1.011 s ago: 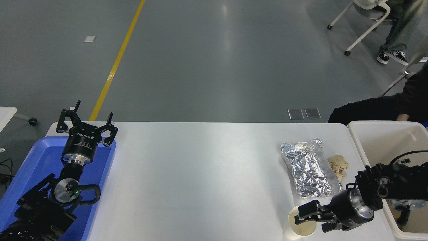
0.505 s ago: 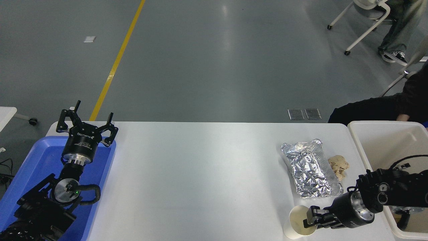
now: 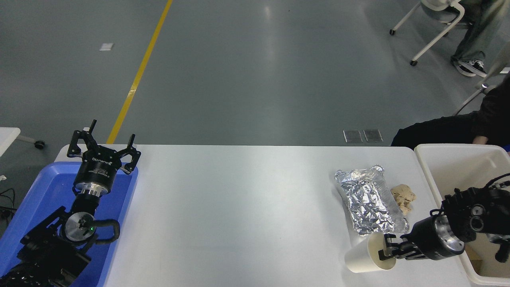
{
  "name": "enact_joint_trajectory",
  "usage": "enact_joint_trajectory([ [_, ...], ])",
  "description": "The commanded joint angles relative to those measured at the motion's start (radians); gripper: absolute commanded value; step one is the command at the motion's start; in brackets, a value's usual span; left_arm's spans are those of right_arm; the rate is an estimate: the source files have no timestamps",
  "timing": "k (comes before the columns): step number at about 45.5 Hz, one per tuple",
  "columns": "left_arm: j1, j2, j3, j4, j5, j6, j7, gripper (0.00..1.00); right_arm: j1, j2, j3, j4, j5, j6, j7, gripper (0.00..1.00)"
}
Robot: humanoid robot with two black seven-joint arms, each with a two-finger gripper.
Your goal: Pick up paper cup place in dustbin
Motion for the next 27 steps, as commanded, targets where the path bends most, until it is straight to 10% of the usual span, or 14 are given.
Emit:
enact_joint_trajectory([
  [1,-0.001,0.0,0.002,0.0,0.0,0.0,0.001,1.0,0.608,0.103,-0.428,0.165,0.087,0.071,0.027,0.0],
  [14,-0.001,0.0,0.002,-0.001,0.0,0.0,0.001,1.0,0.91,0.376,-0.51,0.217,0.292,0.137,0.073,0.0],
  [27,-0.001,0.0,0.003,0.0,0.0,0.002,0.0,1.0,1.008,0.414,-0.482,0.217,0.311,0.21,0.073,0.0],
])
